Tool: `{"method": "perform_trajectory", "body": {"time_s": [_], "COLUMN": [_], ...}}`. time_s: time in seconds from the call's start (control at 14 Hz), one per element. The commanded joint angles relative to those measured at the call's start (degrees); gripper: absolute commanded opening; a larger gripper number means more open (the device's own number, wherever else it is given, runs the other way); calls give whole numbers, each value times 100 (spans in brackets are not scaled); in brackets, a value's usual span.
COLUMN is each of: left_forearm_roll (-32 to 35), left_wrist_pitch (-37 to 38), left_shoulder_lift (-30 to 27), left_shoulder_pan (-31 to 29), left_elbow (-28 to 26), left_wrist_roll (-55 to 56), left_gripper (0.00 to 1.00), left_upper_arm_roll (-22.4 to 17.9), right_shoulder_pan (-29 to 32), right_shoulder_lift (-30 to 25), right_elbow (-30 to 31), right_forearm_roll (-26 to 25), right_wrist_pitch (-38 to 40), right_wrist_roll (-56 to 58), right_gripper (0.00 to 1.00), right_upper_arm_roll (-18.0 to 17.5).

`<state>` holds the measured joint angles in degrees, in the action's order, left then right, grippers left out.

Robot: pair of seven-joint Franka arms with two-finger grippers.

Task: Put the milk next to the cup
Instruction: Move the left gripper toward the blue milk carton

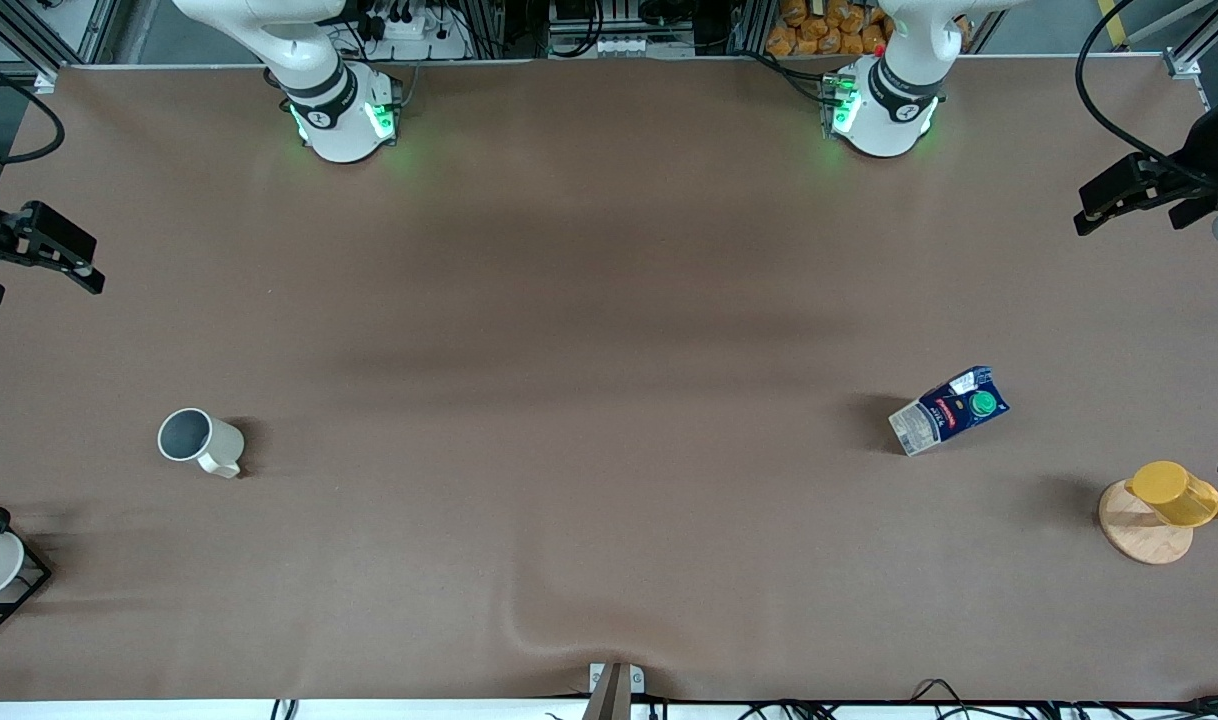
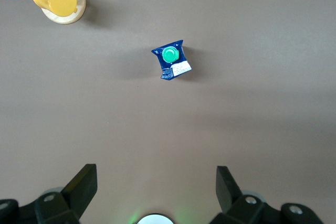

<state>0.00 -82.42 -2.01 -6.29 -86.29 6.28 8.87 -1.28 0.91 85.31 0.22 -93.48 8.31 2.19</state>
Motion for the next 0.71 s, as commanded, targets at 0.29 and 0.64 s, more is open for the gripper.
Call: {"method": "perform_trajectory", "body": {"time_s": [0.29, 0.64], "left_forearm_roll": [123, 132], "left_wrist_pitch": [69, 69], "left_shoulder_lift": [8, 42], "left_shoulder_pan": [-4, 14], "left_elbow": [16, -2], "left_wrist_roll": [-66, -48], "left_gripper": [100, 100], "left_upper_arm_roll": [36, 115], "right_shoulder_pan": [14, 14], "right_shoulder_lift": [14, 14], "right_elbow": [-50, -41], "right_forearm_roll": [-92, -83], "right_wrist_pitch": [32, 32], "right_wrist_roll": [-58, -101], "right_gripper": [100, 100], "right_upper_arm_roll": [-8, -8]}}
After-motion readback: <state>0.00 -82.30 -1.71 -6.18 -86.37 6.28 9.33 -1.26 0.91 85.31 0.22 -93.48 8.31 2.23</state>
